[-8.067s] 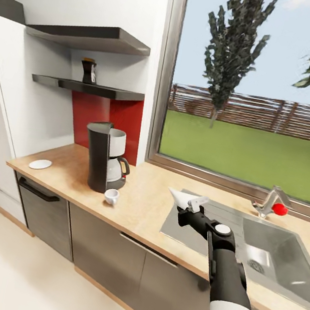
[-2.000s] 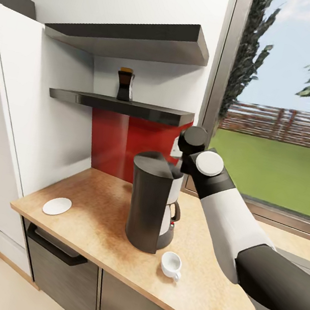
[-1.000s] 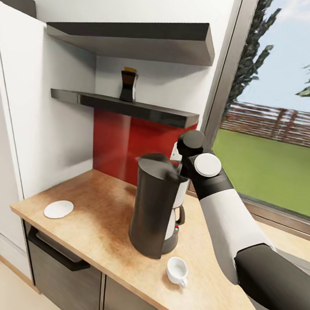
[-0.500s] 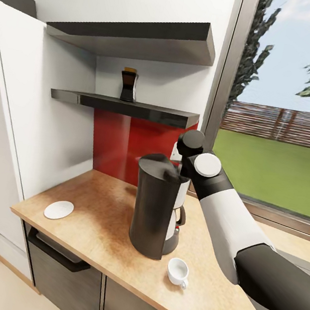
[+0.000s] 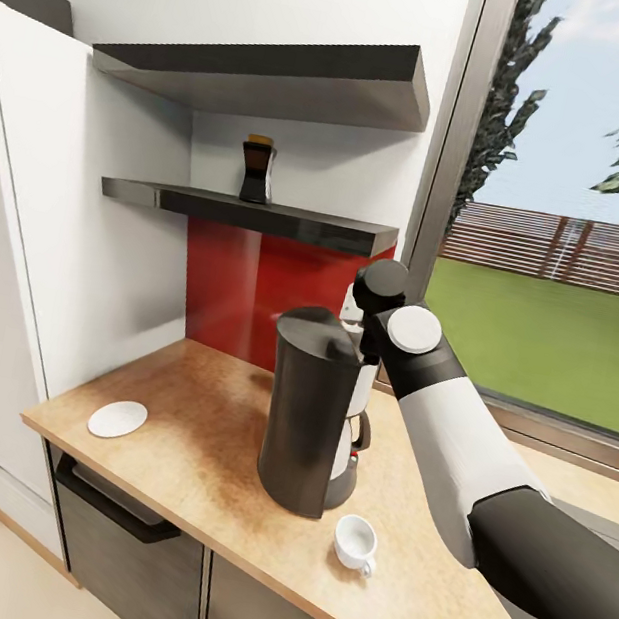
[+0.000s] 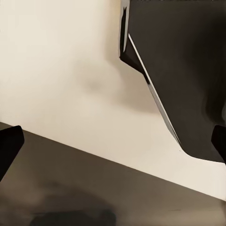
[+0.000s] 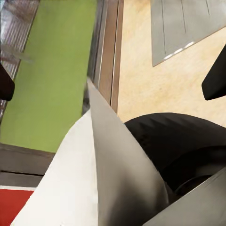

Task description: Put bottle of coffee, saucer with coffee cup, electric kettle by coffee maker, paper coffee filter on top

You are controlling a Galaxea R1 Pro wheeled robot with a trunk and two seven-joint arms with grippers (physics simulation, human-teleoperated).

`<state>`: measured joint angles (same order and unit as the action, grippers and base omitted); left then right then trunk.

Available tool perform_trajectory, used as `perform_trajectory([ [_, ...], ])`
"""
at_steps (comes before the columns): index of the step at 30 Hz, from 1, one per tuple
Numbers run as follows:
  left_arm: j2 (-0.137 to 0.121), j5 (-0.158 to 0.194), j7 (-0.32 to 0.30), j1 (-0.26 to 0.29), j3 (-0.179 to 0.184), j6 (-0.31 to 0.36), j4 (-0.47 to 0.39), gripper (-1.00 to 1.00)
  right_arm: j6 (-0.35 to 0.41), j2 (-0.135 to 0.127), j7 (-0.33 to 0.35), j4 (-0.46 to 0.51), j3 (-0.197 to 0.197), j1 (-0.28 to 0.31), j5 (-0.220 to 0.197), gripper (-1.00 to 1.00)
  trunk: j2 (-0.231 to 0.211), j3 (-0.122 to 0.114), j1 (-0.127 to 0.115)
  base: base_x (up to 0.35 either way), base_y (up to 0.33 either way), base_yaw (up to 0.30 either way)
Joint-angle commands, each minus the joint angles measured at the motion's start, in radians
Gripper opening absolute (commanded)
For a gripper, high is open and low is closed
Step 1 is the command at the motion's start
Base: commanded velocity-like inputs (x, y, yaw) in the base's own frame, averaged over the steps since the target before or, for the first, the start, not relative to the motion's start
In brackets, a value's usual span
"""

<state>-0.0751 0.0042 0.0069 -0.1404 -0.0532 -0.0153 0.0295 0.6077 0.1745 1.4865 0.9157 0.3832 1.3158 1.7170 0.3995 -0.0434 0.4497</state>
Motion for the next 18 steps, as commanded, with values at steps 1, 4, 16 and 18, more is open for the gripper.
perform_trajectory([
  [1, 0.000, 0.000, 0.000, 0.001, -0.005, -0.002, 0.001, 1.00, 0.010, 0.000, 0.006, 0.000, 0.002, 0.000, 0.004, 1.00, 0.000, 0.000, 0.000, 0.000, 0.000, 0.000],
  [4, 0.000, 0.000, 0.001, 0.000, -0.005, -0.002, 0.000, 1.00, 0.010, 0.000, 0.006, 0.000, 0.002, 0.000, 0.004, 1.00, 0.000, 0.000, 0.000, 0.000, 0.000, 0.000],
  [16, 0.000, 0.000, -0.001, 0.000, -0.005, -0.002, 0.000, 1.00, 0.010, 0.000, 0.006, 0.000, 0.002, 0.000, 0.004, 1.00, 0.000, 0.000, 0.000, 0.000, 0.000, 0.000],
  [18, 0.000, 0.000, -0.001, 0.000, -0.005, -0.002, 0.000, 1.00, 0.010, 0.000, 0.006, 0.000, 0.002, 0.000, 0.004, 1.00, 0.000, 0.000, 0.000, 0.000, 0.000, 0.000],
])
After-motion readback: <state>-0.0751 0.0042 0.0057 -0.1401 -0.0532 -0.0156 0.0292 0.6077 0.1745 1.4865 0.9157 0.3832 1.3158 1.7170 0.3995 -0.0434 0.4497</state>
